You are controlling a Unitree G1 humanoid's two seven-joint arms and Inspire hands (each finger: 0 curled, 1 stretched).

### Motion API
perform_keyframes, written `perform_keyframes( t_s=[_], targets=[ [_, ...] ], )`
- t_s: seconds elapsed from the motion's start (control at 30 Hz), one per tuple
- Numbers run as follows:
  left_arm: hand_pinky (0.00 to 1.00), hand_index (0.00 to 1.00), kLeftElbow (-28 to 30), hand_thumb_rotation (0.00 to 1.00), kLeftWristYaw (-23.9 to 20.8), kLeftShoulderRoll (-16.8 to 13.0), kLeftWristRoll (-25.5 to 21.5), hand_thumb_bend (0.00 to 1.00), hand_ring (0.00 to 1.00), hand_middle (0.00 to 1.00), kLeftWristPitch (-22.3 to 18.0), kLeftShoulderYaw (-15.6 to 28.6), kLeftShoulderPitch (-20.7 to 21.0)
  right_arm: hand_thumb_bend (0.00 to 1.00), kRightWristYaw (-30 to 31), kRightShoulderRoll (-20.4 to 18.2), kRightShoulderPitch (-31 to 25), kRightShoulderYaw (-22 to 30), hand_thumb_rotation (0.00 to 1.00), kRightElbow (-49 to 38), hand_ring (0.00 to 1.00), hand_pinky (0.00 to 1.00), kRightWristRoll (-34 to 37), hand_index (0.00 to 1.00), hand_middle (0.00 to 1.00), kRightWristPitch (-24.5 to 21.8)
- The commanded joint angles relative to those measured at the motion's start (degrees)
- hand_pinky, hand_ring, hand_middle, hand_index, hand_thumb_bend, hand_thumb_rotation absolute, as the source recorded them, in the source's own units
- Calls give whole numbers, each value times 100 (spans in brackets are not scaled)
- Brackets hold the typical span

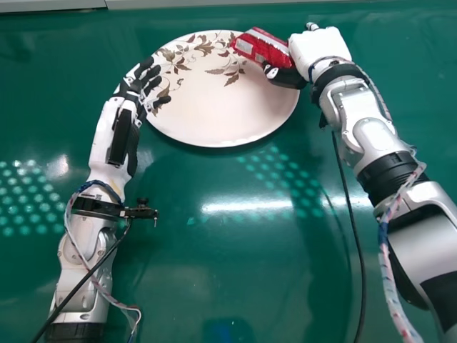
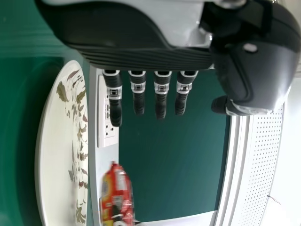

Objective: Pick up biscuit and place it in the plate

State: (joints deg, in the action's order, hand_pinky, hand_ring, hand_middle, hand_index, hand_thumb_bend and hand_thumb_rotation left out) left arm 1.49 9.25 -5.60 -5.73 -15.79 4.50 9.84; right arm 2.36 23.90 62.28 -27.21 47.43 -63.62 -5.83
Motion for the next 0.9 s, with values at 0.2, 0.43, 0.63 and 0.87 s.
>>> perform_keyframes(
  t_s=[0.2, 0.43, 0.63, 0.87],
  targets=[
    [82, 99, -10, 17, 133, 80, -162, 29, 100, 99, -17, -71, -144, 53, 56, 110, 1, -687, 0, -152, 12, 6, -73, 48, 47, 322],
    [82, 99, -122, 14, 53, 82, 14, 29, 98, 97, -156, -113, -139, 53, 243, 363, -293, -873, 0, -919, 12, 6, -95, 47, 47, 400],
    [97, 100, -66, 1, 18, 80, 135, 25, 100, 97, -134, -159, -141, 53, 497, 495, -378, -823, 0, -1473, 11, 6, -89, 47, 47, 437],
    [100, 100, 19, 3, -50, 76, 194, 26, 100, 97, 14, -189, -170, 53, 771, 672, -350, -741, 0, -2029, 11, 6, -22, 47, 47, 732]
  ],
)
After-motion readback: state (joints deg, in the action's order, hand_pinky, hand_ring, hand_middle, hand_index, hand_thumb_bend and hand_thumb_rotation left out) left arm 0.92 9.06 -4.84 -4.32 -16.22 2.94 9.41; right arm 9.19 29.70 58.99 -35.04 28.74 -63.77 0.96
